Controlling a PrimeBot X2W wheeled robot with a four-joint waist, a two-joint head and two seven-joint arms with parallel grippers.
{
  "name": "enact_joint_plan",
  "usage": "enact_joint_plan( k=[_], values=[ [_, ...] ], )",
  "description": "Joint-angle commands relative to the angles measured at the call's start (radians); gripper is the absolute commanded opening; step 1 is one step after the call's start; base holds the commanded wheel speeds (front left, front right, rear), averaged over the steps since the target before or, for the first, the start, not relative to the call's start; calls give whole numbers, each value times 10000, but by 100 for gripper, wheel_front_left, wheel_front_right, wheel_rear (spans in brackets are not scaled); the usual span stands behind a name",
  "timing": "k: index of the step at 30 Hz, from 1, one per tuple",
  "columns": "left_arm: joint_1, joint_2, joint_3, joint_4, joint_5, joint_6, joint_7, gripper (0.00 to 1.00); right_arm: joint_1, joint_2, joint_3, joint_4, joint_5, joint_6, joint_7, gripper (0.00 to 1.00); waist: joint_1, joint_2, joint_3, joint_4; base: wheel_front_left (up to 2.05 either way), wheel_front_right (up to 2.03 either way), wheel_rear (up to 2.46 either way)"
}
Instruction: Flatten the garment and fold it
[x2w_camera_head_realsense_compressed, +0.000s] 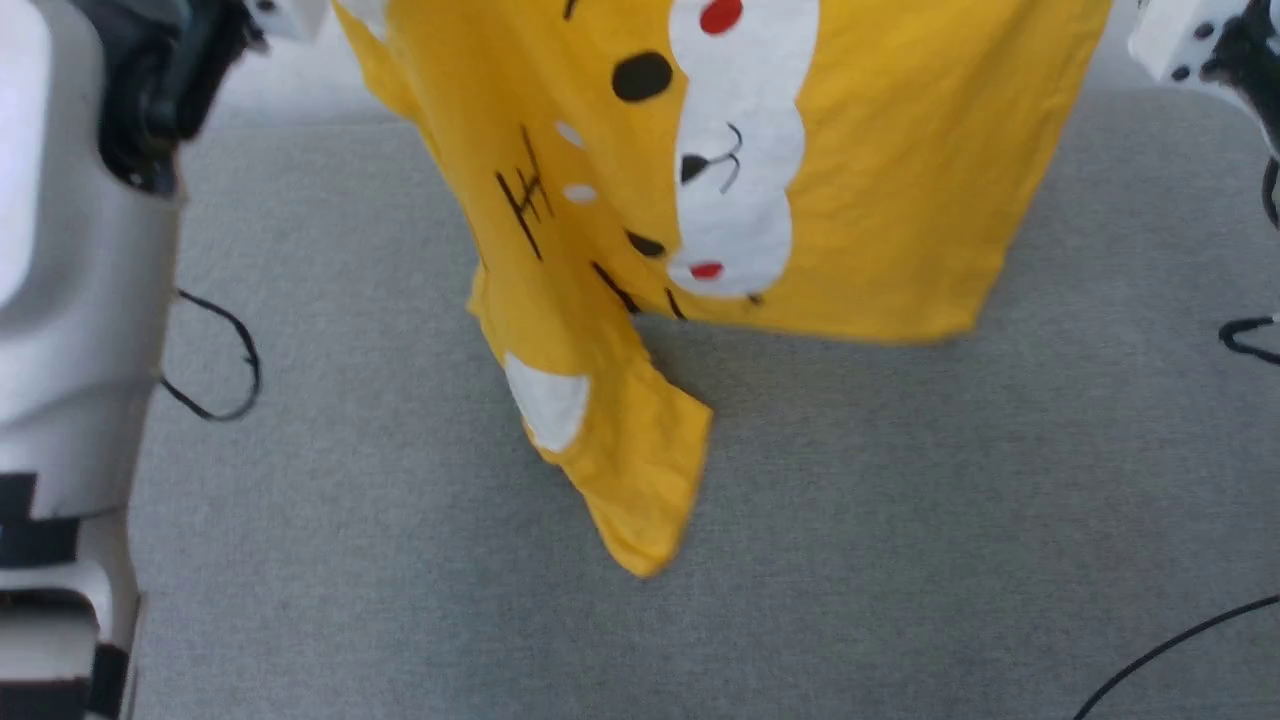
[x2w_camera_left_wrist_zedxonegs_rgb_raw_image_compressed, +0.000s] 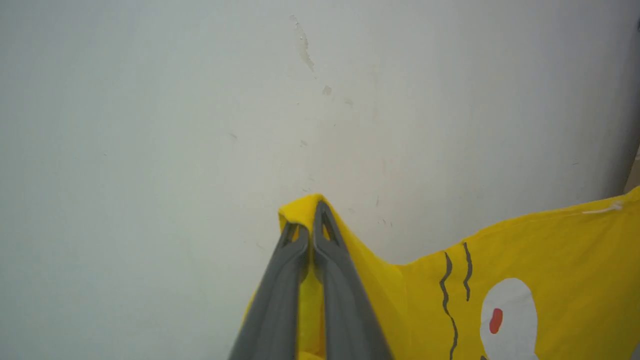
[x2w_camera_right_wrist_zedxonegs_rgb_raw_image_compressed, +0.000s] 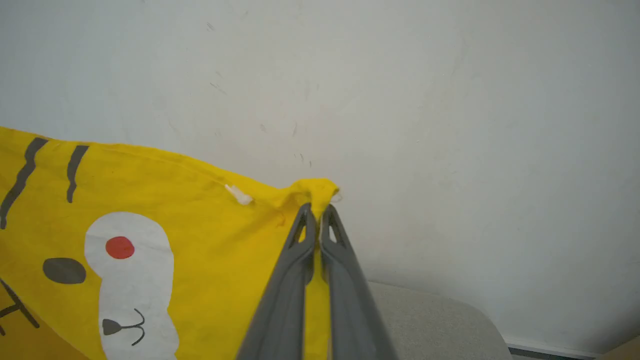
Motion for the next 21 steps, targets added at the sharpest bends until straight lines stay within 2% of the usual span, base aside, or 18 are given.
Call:
enact_joint_plan(
  k=[1,5,12,18,21],
  values=[
    [-297,93,-10,196,143,0,-115,0,-229,58,6,141,-118,-19,-96,0,1,0,-411,-389,0,0,0],
    [-992,-39,26,1124,294,82,-529,0,-676,199,59,790,-319,-19,-126,0,1,0,-721,-601,0,0,0],
    [-1676,-640,244,2544,-163,148,-797,0,-1134,426,249,1679,-460,-19,-171,0,1,0,-1062,-845,0,0,0],
    [-2156,-811,184,3289,-280,100,-641,0,-1502,586,382,2128,-441,-19,-131,0,1,0,-893,-965,0,0,0],
    [-2515,-803,296,3487,-346,216,-621,0,-1804,735,360,2340,-450,-19,-66,0,1,0,-532,-1053,0,0,0]
  ],
)
